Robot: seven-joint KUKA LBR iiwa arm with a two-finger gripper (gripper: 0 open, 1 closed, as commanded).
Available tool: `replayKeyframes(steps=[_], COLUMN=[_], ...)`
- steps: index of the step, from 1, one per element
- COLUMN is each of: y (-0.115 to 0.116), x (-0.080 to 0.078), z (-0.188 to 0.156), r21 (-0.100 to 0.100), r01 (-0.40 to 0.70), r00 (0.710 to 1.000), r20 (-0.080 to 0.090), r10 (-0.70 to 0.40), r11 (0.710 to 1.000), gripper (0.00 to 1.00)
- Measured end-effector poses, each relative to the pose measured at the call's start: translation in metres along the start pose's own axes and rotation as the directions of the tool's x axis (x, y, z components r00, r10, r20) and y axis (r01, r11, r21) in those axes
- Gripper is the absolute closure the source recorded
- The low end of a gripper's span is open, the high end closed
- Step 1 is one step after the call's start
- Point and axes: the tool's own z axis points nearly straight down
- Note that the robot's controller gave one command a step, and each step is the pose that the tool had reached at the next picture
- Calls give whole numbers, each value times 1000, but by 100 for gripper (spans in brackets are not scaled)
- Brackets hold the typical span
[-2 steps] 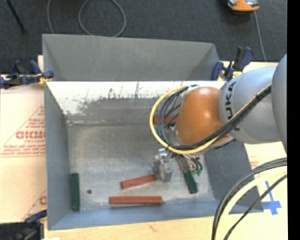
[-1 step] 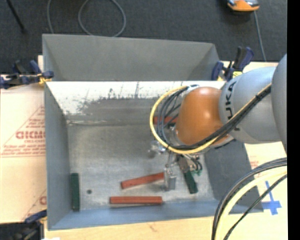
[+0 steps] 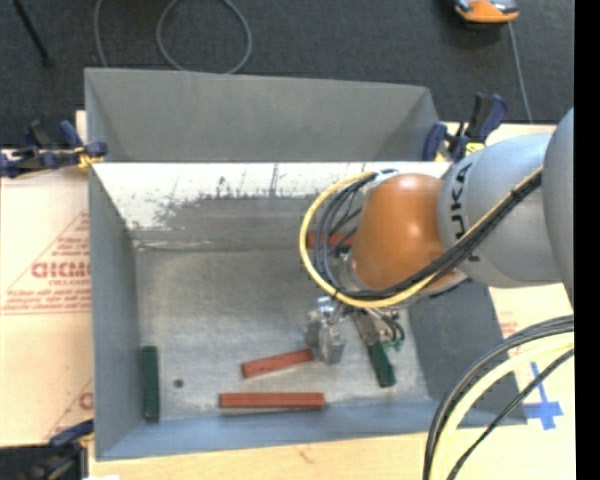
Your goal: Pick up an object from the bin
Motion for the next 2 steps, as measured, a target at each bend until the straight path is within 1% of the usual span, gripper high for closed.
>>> replayKeyframes(steps=[1, 2], y=[0, 0], x=[0, 0], z=[0, 0], r21=[0, 0], r01=[0, -1], r00=[1000, 1000], r20=[0, 0], r10=[0, 1], r11=[1000, 1000], gripper=[0, 100])
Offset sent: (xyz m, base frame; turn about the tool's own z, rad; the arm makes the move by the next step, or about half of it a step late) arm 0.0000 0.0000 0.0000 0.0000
